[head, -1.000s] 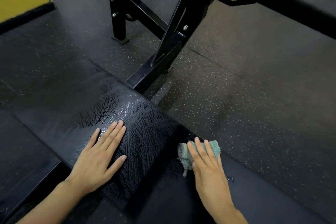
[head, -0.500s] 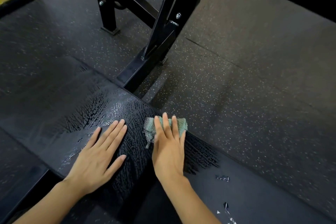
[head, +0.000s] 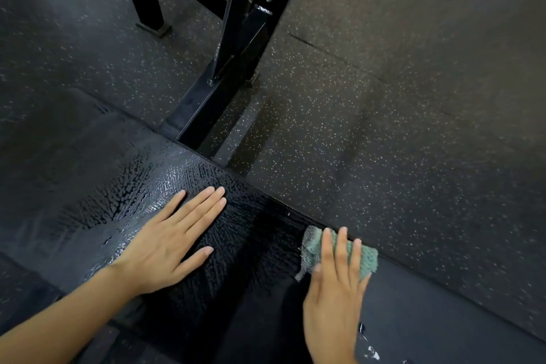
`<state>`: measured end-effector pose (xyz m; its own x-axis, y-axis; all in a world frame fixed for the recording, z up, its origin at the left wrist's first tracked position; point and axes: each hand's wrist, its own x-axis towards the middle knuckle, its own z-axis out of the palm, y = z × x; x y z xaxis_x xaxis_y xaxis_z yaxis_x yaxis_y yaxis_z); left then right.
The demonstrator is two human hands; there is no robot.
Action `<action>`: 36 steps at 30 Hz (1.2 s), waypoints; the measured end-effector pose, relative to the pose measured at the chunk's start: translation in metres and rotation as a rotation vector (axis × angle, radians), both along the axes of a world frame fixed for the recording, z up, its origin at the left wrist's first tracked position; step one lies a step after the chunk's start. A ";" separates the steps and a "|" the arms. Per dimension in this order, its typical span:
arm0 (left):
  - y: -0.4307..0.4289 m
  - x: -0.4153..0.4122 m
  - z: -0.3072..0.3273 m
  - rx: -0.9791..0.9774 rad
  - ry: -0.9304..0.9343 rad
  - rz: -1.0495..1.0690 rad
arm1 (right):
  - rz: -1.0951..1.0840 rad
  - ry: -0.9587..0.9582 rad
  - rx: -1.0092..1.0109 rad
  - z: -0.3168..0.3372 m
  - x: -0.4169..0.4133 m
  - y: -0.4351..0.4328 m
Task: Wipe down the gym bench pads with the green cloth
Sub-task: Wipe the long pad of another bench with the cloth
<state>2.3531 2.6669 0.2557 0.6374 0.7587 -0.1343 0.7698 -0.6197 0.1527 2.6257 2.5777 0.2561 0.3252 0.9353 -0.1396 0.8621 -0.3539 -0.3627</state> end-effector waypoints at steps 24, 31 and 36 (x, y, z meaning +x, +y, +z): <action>0.015 -0.009 0.000 -0.058 0.005 -0.151 | -0.117 0.061 -0.145 0.019 -0.002 0.007; 0.014 -0.008 -0.002 -0.052 -0.004 -0.146 | -0.388 0.068 -0.143 0.013 -0.034 0.023; 0.010 -0.009 -0.002 -0.032 -0.006 -0.157 | -0.283 0.072 -0.132 0.015 -0.057 0.020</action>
<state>2.3440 2.6771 0.2537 0.7490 0.6449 -0.1520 0.6625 -0.7274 0.1787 2.5688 2.5975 0.2711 0.5545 0.7815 -0.2860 0.6964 -0.6239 -0.3546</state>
